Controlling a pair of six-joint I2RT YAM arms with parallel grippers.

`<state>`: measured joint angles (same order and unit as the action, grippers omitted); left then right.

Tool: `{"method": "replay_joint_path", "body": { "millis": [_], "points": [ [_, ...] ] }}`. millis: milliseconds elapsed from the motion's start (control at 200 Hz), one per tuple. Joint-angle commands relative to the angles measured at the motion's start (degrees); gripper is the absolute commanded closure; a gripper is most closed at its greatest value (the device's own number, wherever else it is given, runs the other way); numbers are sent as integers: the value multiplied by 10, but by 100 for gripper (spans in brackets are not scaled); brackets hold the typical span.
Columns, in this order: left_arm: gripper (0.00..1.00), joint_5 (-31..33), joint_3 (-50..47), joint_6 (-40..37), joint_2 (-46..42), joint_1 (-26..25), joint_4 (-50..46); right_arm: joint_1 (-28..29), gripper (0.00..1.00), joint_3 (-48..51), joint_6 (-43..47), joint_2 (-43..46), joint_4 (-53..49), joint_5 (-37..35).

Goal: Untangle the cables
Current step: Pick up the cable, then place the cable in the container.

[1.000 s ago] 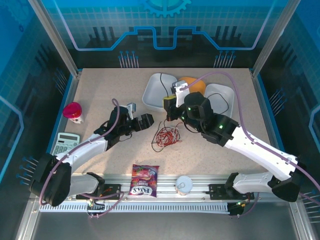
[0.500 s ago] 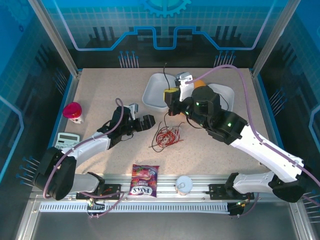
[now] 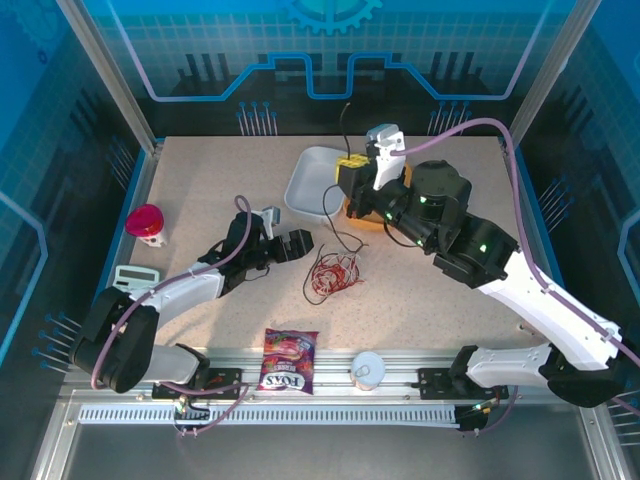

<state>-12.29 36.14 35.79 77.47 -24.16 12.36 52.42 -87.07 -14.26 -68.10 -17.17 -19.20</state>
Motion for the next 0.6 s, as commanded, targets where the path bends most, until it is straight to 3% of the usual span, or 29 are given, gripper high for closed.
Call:
{"method": "replay_joint_path", "body": {
  "millis": [0,595],
  "points": [
    [1,9,-6,-17,-9,-3,6,-6,100,-33,31,3,0,-22],
    [1,53,-14,-24,-43,-2,-21,-75,100,-117,124,-61,-21,-126]
  ]
}}
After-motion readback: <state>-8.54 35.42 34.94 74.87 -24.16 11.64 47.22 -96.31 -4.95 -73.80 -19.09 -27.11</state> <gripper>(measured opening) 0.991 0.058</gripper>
